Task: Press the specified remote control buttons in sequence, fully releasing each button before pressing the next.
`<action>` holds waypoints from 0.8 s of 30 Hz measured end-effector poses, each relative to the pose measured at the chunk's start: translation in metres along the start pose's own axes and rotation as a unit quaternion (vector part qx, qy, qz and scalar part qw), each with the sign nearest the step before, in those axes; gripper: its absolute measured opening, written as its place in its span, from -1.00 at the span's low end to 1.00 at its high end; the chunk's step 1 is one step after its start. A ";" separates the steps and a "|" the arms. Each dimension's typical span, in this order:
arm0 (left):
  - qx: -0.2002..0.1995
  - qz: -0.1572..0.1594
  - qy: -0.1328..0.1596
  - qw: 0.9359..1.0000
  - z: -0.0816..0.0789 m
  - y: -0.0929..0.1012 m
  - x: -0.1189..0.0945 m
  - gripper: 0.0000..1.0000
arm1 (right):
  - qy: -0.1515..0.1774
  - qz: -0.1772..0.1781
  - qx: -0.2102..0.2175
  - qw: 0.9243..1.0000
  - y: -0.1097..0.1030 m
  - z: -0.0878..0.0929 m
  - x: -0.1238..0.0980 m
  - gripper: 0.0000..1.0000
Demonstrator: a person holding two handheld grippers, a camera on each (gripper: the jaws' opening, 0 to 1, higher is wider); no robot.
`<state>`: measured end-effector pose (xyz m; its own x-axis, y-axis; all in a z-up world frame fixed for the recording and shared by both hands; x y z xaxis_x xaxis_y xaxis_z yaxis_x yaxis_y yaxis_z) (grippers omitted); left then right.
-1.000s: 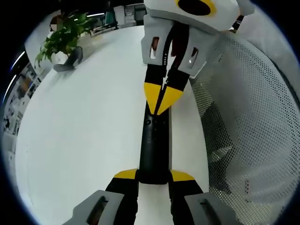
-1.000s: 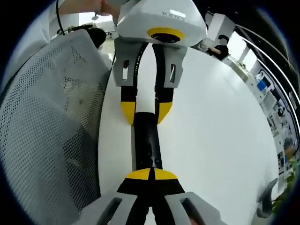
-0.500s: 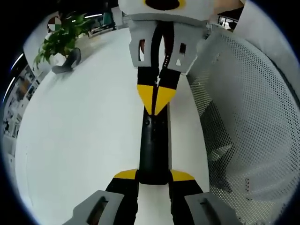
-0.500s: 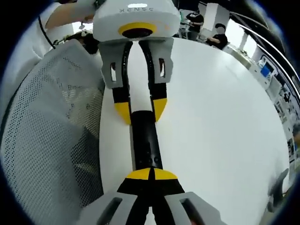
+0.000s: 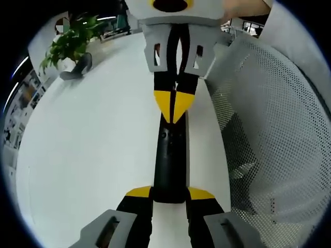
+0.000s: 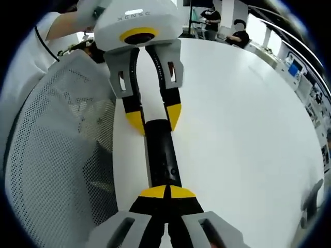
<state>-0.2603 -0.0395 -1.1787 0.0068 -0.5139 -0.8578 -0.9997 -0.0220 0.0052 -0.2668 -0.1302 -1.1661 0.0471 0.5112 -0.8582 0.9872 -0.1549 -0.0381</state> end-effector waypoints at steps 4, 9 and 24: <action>0.001 0.000 -0.002 1.000 0.000 0.000 0.000 -0.52 | -0.003 0.007 -0.010 1.000 -0.001 0.001 0.000 -1.00; 0.003 0.000 -0.004 1.000 0.000 0.000 0.000 -0.52 | -0.017 0.024 -0.009 1.000 -0.001 0.000 0.002 -1.00; 0.002 0.001 -0.019 1.000 -0.001 0.001 0.000 -0.52 | 0.020 0.007 0.028 0.999 0.001 0.001 -0.002 -1.00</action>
Point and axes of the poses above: the point that each gripper's makers call its tool centre point, and the gripper's own axes: x roughly forward along the fingers, y roughly to its right, z roughly out of its underside, the point moved 2 cm from there along -x, roughly backward along the fingers, and after that the axes turned 3 degrees about y, right-handed, at the moved point
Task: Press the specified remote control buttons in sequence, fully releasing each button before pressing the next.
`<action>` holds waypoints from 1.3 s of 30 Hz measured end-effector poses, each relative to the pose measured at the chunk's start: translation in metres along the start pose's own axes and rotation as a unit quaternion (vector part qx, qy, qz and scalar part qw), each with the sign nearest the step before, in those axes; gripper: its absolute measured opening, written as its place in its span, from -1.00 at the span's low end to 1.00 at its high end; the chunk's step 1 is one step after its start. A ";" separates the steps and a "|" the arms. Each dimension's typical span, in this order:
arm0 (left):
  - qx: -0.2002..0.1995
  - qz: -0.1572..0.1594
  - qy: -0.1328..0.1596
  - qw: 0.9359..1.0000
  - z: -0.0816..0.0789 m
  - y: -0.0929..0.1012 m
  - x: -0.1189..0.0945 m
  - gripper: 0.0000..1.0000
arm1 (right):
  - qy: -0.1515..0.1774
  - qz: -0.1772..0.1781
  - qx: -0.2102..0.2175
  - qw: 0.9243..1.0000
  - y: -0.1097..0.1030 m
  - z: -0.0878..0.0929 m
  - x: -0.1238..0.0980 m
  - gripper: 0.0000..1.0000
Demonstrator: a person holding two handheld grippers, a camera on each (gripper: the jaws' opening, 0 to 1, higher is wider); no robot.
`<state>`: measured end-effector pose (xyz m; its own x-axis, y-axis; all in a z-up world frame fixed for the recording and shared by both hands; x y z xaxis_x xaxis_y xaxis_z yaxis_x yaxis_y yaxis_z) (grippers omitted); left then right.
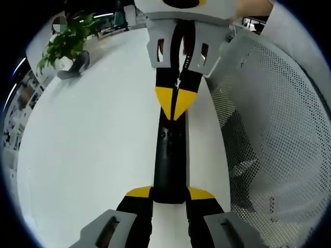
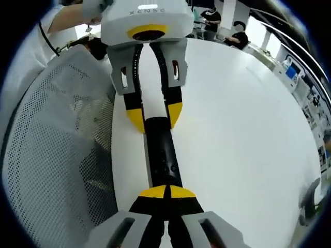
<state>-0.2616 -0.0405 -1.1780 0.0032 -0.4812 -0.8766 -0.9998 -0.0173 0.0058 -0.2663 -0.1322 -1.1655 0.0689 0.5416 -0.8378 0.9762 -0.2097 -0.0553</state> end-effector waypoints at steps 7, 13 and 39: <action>-0.005 -0.001 0.007 1.000 0.000 0.000 -0.001 -0.52 | -0.007 -0.004 0.005 1.000 -0.001 0.006 -0.005 -1.00; -0.005 0.000 0.006 1.000 0.000 -0.001 0.000 -0.52 | -0.001 0.001 -0.002 1.000 -0.001 0.010 -0.007 -1.00; 0.010 0.009 -0.008 1.000 0.000 -0.002 0.001 -0.52 | 0.105 0.039 0.006 0.994 0.000 0.006 -0.005 -1.00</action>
Point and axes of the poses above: the point that each gripper's makers call its tool centre point, and the gripper's own axes: x roughly forward along the fingers, y roughly to its right, z roughly out of its underside, the point moved 2 cm from there along -x, roughly backward along the fingers, and after that the axes turned 3 degrees about y, right-handed, at the moved point
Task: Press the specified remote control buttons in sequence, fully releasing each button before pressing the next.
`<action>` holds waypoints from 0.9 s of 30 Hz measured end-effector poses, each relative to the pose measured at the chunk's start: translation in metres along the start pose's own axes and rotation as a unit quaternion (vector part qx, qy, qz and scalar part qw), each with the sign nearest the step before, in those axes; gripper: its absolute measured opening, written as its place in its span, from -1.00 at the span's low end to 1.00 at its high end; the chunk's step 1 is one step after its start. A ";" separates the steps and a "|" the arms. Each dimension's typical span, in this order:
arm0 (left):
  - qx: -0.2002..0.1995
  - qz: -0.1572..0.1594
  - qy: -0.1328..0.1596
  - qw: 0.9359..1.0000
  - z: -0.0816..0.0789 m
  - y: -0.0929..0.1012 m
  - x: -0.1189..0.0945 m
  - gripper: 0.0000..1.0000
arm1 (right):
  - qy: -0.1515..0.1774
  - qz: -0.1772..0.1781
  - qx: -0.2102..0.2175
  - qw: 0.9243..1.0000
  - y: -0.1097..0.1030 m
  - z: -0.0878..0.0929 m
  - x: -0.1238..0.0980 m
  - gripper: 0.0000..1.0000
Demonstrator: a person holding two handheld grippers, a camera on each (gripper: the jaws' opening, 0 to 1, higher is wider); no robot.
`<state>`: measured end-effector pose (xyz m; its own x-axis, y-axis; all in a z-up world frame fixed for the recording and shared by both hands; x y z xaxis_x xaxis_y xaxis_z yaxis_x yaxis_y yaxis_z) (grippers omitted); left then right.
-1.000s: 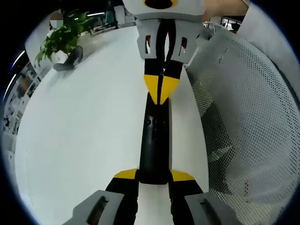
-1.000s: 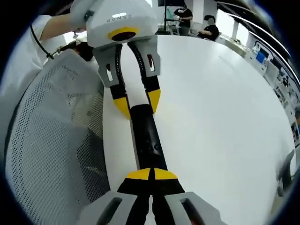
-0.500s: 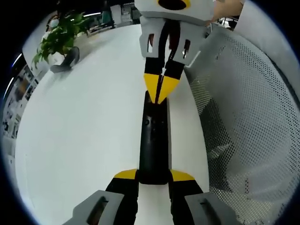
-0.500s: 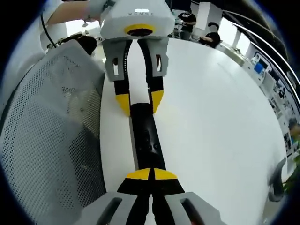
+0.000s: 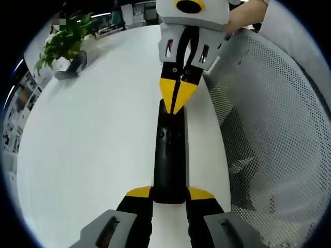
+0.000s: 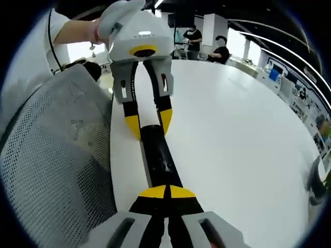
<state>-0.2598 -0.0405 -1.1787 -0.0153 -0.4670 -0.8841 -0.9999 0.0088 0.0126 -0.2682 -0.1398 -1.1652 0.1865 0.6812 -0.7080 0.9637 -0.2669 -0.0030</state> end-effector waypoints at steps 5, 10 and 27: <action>0.001 0.000 -0.002 1.000 0.000 0.000 0.000 -0.52 | -0.007 -0.007 -0.003 1.000 0.000 -0.005 0.006 -1.00; 0.002 0.002 -0.002 1.000 0.000 0.000 0.000 -0.52 | -0.055 -0.015 -0.018 0.998 0.001 -0.006 0.008 -1.00; 0.013 0.005 -0.013 1.000 -0.001 0.001 -0.001 -0.52 | -0.041 0.011 -0.009 0.999 0.001 -0.010 0.011 -1.00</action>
Point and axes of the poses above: the point that each gripper's makers call its tool centre point, and the gripper's own axes: x roughly forward along the fingers, y roughly to its right, z roughly out of its underside, the point moved 2 cm from there along -x, roughly backward along the fingers, and after that the axes turned 3 degrees about y, right-handed, at the moved point
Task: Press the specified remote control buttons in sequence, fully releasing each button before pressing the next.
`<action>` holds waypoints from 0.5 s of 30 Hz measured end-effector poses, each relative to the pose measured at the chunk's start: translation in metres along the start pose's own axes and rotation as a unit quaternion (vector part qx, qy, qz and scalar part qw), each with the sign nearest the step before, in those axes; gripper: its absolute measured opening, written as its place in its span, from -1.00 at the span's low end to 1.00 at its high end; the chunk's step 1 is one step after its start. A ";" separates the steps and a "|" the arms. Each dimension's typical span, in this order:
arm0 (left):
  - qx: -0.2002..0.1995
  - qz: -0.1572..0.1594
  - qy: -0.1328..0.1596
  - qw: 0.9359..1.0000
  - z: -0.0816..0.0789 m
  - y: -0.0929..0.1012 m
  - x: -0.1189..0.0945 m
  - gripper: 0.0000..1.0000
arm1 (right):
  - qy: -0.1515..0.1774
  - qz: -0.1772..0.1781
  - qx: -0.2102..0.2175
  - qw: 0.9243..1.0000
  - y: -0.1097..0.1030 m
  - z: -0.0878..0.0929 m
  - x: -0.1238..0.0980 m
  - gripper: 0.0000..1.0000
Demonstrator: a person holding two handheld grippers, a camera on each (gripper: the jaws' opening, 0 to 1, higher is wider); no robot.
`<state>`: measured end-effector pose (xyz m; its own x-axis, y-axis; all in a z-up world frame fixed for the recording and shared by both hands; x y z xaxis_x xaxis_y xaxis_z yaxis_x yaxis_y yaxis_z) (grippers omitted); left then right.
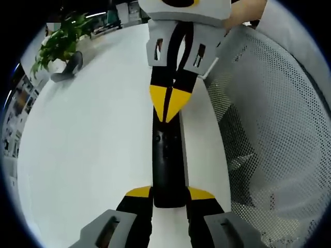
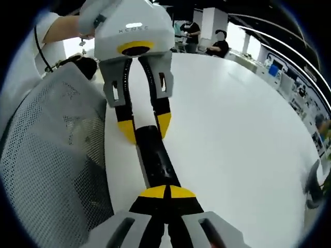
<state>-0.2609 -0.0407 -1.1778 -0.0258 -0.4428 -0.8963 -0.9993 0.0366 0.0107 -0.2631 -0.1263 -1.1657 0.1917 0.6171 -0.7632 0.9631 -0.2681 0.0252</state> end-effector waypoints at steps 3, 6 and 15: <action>0.000 0.001 0.000 1.000 0.000 0.000 0.000 -0.52 | 0.000 -0.006 -0.008 1.000 -0.002 -0.005 0.003 -1.00; -0.001 0.000 0.000 1.000 0.000 0.001 -0.001 -0.52 | 0.000 -0.013 -0.008 1.000 -0.002 -0.007 0.004 -1.00; 0.011 0.005 0.004 1.000 0.000 0.000 0.000 -0.51 | -0.035 0.005 -0.043 0.998 -0.003 -0.008 0.009 -1.00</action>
<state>-0.2608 -0.0405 -1.1781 -0.0370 -0.4499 -0.8923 -0.9981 0.0613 0.0105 -0.2629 -0.1137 -1.1674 0.1905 0.5605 -0.8059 0.9745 -0.2073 0.0861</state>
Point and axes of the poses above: the point that each gripper's makers call its tool centre point, and the gripper's own axes: x roughly forward along the fingers, y roughly to its right, z roughly out of its underside, the point moved 2 cm from there along -x, roughly backward along the fingers, and after that the axes turned 3 degrees about y, right-handed, at the moved point
